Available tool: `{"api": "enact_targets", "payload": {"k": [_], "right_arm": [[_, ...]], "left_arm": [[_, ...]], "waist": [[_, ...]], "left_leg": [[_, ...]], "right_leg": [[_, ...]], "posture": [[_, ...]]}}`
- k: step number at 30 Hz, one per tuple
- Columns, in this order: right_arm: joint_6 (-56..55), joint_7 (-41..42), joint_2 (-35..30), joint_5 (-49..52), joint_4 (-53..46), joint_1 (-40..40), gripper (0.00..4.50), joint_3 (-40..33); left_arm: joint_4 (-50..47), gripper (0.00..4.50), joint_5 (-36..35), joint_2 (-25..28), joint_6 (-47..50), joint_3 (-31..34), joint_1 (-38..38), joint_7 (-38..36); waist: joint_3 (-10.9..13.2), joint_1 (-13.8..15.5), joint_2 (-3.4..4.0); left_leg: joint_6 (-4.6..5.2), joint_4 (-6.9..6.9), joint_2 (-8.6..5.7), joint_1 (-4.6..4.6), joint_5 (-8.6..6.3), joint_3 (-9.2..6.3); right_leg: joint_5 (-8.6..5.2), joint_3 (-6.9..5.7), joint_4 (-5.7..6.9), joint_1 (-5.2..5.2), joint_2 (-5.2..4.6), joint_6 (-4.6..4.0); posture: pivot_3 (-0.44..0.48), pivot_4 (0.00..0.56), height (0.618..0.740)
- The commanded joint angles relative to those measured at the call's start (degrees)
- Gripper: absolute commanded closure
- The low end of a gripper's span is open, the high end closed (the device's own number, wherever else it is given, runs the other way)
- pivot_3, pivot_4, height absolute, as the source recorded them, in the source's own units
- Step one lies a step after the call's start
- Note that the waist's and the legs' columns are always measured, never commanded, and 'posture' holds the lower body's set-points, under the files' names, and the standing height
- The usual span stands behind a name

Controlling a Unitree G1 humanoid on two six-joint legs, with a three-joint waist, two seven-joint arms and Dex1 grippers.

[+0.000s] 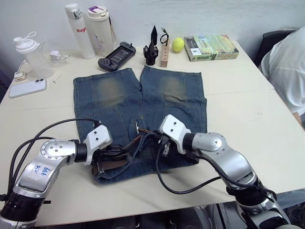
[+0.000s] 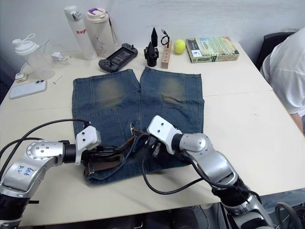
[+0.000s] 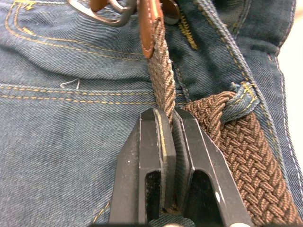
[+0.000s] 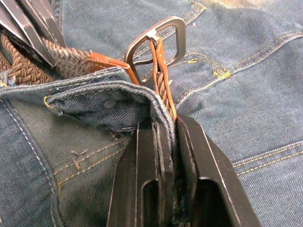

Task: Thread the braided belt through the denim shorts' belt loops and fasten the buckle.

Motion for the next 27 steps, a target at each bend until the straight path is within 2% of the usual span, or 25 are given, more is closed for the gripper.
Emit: {"api": "enact_targets", "payload": {"k": [1,17,20,27], "right_arm": [[1.0,-0.6,-0.6,0.7,-2.8,0.5,4.42,-1.5],[4.1,-0.5,-2.2,2.4,-4.6,0.4,4.42,-0.7],[4.7,-1.0,-1.9,2.5,-4.7,0.2,4.42,-0.9],[4.8,-0.8,-2.5,2.3,-5.4,-0.7,4.42,0.9]], "left_arm": [[-1.1,4.5,-1.3,-0.4,1.5,2.5,0.5,1.4],[-0.9,4.5,-1.3,-1.5,3.6,2.7,0.0,5.0],[-0.3,4.5,0.4,-0.9,3.2,1.3,0.0,5.3],[-1.3,4.5,1.1,-3.7,5.9,-2.1,-4.2,7.7]], "waist": [[0.0,-0.1,0.0],[0.0,0.1,0.0],[0.0,0.1,0.0],[0.0,0.5,0.0]], "left_leg": [[0.0,0.0,0.0,0.0,0.0,0.0],[0.0,0.0,-0.01,0.0,0.0,0.0],[0.0,0.0,-0.01,0.0,0.0,0.0],[0.0,0.01,-0.02,0.0,0.0,0.0]], "right_leg": [[0.0,0.0,0.0,0.0,0.0,0.0],[0.0,0.0,0.0,0.0,-0.01,0.0],[0.0,0.0,0.0,0.0,-0.01,0.0],[0.0,0.0,0.0,0.01,0.01,0.0]], "posture": [[0.0,0.15,0.72],[0.0,0.15,0.72],[0.0,0.15,0.72],[0.0,0.15,0.72]]}}
